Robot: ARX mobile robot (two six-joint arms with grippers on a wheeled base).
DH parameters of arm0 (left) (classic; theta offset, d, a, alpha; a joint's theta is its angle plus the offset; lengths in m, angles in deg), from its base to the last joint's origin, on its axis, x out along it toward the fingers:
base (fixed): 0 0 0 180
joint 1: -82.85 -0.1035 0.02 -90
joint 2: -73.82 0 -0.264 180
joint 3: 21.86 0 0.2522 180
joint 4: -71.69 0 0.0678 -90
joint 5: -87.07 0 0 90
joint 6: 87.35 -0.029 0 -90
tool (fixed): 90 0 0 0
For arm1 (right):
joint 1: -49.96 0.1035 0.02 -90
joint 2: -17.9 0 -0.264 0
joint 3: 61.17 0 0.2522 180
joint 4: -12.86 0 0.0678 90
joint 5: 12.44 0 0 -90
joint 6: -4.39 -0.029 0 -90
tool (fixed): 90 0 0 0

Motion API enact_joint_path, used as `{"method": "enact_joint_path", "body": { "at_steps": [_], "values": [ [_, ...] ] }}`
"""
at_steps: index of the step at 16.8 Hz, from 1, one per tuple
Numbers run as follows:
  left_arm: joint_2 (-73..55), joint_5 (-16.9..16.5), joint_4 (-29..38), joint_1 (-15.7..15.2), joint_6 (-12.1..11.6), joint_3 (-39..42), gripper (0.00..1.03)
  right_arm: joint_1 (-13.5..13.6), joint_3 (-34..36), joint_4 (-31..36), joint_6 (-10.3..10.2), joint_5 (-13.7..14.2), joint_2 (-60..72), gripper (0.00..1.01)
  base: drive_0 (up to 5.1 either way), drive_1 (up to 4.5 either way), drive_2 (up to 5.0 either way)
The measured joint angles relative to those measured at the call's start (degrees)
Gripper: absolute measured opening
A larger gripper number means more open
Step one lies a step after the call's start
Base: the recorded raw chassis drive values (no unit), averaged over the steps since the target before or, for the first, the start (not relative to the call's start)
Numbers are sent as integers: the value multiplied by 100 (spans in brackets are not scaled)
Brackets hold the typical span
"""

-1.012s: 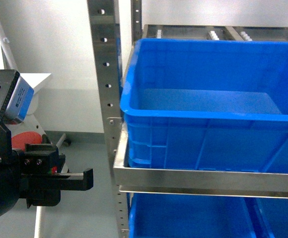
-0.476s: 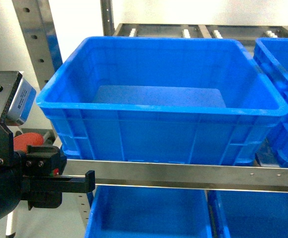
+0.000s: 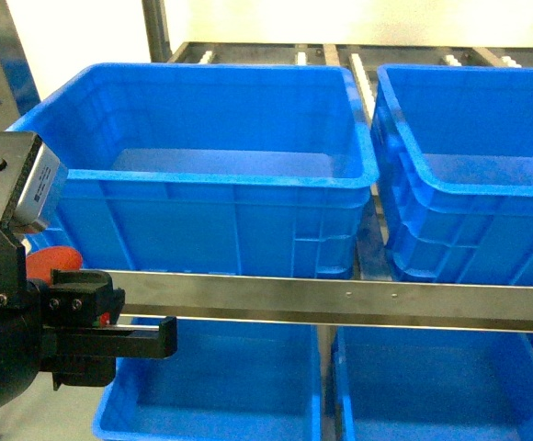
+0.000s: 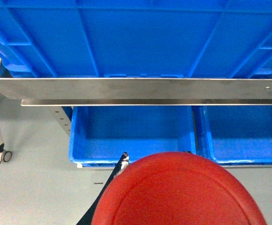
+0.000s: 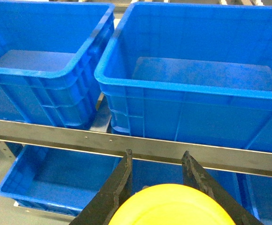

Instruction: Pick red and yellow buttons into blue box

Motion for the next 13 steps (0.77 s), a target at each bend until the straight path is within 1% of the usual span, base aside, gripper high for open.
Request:
{"method": "enact_joint_path", "body": {
  "at_steps": [2, 5, 8, 10, 13],
  "values": [
    [0, 0, 2, 0, 0, 0, 25, 0, 0, -15, 0, 0, 9, 29, 498, -333, -127],
    [0, 2, -7, 0, 0, 0, 25, 0, 0, -15, 0, 0, 11, 29, 505, -239, -239],
    [0, 0, 13, 7, 0, 0, 25, 0, 0, 2, 0, 0, -2, 29, 457, -90, -390],
    [0, 0, 0, 9, 0, 0, 25, 0, 0, -15, 0, 0, 0, 29, 386, 38, -471],
    [0, -4, 20, 24, 0, 0, 25, 0, 0, -13, 0, 7, -2, 29, -5, 411, -421]
  ]
}}
